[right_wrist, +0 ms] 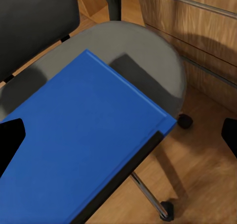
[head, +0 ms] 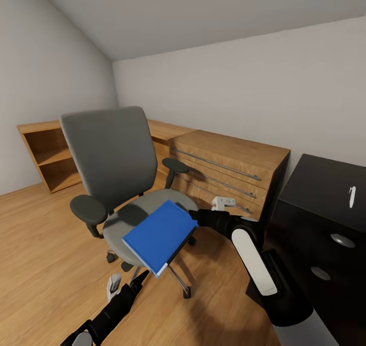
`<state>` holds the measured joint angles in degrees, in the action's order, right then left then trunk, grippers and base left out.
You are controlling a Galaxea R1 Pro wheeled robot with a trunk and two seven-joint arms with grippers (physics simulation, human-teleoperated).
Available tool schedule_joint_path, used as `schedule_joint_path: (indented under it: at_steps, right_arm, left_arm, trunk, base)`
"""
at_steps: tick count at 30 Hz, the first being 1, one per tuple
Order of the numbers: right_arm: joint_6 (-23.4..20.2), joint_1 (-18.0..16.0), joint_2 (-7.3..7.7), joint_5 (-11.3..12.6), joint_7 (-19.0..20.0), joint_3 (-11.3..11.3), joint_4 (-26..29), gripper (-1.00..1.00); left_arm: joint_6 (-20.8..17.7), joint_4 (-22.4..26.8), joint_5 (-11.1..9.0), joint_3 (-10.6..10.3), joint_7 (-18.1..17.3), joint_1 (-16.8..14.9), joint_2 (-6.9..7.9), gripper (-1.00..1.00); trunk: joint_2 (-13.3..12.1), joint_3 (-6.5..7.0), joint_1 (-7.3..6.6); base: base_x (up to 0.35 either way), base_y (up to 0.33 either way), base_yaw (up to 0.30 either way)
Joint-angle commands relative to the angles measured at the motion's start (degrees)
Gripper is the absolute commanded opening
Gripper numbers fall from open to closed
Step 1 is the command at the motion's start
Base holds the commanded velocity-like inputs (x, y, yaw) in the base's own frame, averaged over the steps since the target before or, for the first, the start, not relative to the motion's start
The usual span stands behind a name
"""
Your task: In the bedroom, organize the workspace by keeping the computer under the desk, ensuring the monitor is on the desk, placing the keyboard on the desk next to the monitor, placing the mouse on the desk next to the keyboard, moving the folder from the swivel chair onto the desk next to the mouse, stacking the notebook on top of the folder with the pen on top of the notebook, and positioning the swivel chair next to the desk.
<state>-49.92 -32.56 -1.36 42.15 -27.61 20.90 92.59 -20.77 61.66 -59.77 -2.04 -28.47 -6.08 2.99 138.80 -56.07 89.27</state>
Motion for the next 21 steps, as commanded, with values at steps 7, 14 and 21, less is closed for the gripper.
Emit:
schedule_joint_path:
  at_steps: [7, 14, 21]
  right_arm:
    - [-0.09, 0.02, -0.07, 0.56, -0.6, 0.11, 0.05, 1.0]
    - [-0.09, 0.04, -0.13, 0.56, -0.6, 0.18, 0.05, 1.0]
    - [-0.04, 0.19, -0.24, 0.49, -0.64, 0.13, 0.05, 1.0]
  left_arm:
    - [-0.42, -0.04, -0.75, -0.06, 0.0, -0.06, -0.04, 1.0]
    - [-0.49, -0.05, -0.71, -0.14, -0.01, -0.08, -0.19, 1.0]
    - [-0.5, -0.05, -0.7, -0.3, -0.01, -0.07, -0.26, 1.0]
  trunk:
    - [0.02, -0.06, -0.01]
    - [0.02, -0.06, -0.01]
    - [0.02, -0.06, -0.01]
  base:
    - [0.0, 0.0, -0.055]
    - [0.0, 0.0, -0.062]
    - [0.0, 0.0, -0.005]
